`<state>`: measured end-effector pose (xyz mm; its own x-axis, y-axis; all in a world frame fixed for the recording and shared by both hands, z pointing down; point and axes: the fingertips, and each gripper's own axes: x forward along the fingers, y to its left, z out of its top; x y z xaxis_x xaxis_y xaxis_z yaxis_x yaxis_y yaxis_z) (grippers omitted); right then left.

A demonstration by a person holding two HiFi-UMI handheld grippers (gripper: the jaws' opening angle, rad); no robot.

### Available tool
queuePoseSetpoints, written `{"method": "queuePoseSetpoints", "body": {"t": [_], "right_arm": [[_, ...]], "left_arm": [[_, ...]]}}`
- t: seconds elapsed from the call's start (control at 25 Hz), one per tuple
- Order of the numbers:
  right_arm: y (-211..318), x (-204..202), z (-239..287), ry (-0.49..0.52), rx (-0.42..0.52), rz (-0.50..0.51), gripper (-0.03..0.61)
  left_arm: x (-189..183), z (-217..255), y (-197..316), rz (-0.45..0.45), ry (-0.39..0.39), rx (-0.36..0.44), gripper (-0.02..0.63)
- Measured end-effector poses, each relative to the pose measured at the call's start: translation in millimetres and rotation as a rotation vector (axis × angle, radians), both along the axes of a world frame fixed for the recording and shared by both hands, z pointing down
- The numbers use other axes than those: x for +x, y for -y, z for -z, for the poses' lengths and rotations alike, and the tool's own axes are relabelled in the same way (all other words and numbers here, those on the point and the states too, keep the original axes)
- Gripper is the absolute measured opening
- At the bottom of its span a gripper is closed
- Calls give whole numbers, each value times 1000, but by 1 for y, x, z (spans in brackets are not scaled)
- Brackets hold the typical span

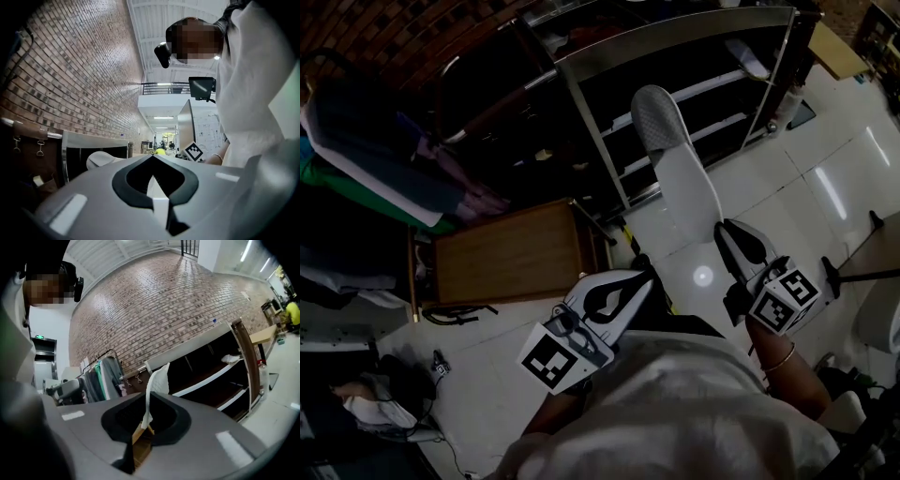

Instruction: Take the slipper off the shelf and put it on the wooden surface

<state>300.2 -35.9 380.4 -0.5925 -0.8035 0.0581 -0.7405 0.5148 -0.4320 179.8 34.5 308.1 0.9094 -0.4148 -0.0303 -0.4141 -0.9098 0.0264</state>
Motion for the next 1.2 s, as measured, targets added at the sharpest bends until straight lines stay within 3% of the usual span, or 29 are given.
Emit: {"method": "queuePoseSetpoints", "body": {"t": [0.12,0.32,0.6,0.88,1.2], "right_arm": [[-26,-16,4,-14,7,53,28],[-51,-58,10,-41,73,159,28],[-65,-124,20,-107,156,275,28],[-72,-247,16,-84,124,299,28],[-76,-387,-15,14,35,218,29]], "left_arm": [[-6,10,-25,28,-17,-6,-9],[-24,10,-45,71,20,-7,-9],[-51,2,-64,60,-14,-8,-9],[-197,-14,-70,181,-38,-49,-9],[-353,-32,-73,178,-24,-67,-9]]}}
